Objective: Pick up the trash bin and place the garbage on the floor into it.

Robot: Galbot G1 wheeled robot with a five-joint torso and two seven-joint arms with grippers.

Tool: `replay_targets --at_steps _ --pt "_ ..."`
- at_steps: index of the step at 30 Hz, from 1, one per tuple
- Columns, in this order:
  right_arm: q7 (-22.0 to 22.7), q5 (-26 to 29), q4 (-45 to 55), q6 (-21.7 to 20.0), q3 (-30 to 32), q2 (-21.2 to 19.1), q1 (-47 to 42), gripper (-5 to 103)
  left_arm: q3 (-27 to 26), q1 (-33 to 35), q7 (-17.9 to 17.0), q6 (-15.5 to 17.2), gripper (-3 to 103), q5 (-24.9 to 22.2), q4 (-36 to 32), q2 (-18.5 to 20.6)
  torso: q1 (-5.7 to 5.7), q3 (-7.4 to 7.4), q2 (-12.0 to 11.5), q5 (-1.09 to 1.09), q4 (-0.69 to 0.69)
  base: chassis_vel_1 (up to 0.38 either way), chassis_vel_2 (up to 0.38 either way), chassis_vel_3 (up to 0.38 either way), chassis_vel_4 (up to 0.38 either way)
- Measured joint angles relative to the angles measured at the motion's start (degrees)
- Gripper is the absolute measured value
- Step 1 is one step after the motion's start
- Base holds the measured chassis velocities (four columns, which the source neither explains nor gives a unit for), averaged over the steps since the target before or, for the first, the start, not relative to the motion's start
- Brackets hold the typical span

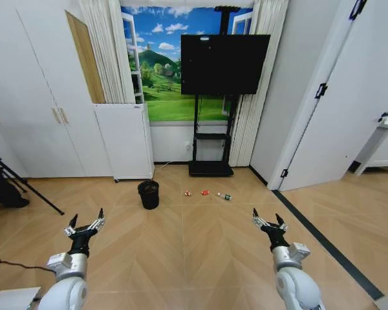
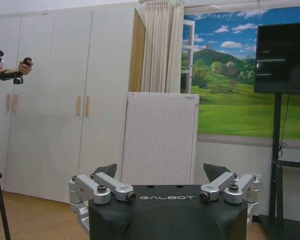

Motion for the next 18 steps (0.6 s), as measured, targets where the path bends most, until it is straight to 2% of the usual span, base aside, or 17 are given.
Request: replay_targets --at_steps 18 --pt "-0.11 -0.42 -1.88 -0.76 -0.2 -0.05 0.9 100 0.04 -0.35 -0.21 0.62 98 0.15 0.16 0.12 0.0 0.0 0.0 0.0 0.0 0.0 0.0 0.0 0.0"
